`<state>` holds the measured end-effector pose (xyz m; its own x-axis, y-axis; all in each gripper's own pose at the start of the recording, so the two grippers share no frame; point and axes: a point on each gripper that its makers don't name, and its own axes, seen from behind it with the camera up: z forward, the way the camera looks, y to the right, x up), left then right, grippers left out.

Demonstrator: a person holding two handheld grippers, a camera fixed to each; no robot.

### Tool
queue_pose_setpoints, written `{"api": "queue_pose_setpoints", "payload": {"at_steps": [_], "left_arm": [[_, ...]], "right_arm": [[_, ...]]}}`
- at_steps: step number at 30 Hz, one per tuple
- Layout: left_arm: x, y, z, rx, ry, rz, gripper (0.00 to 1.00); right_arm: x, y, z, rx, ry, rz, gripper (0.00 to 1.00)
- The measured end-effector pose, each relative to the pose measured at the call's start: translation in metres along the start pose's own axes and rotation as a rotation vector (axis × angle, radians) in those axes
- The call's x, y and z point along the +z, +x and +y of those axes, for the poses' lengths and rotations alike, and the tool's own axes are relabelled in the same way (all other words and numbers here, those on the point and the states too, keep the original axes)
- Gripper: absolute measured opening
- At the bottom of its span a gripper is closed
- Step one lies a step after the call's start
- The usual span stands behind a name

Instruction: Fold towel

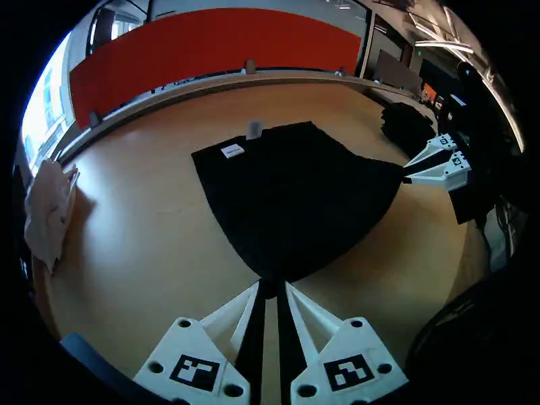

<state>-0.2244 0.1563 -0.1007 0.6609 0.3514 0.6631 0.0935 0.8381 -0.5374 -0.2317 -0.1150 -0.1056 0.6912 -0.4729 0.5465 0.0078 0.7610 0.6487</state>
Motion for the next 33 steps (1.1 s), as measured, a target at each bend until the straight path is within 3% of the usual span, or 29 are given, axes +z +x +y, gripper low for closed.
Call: {"api": "queue_pose_setpoints", "payload": {"at_steps": [33], "left_arm": [[-0.073, 0.066, 0.003, -0.058, 0.018, 0.103, 0.11]], "right_arm": [[-0.064, 0.061, -0.002, -0.016, -0.029, 0.091, 0.12]]}}
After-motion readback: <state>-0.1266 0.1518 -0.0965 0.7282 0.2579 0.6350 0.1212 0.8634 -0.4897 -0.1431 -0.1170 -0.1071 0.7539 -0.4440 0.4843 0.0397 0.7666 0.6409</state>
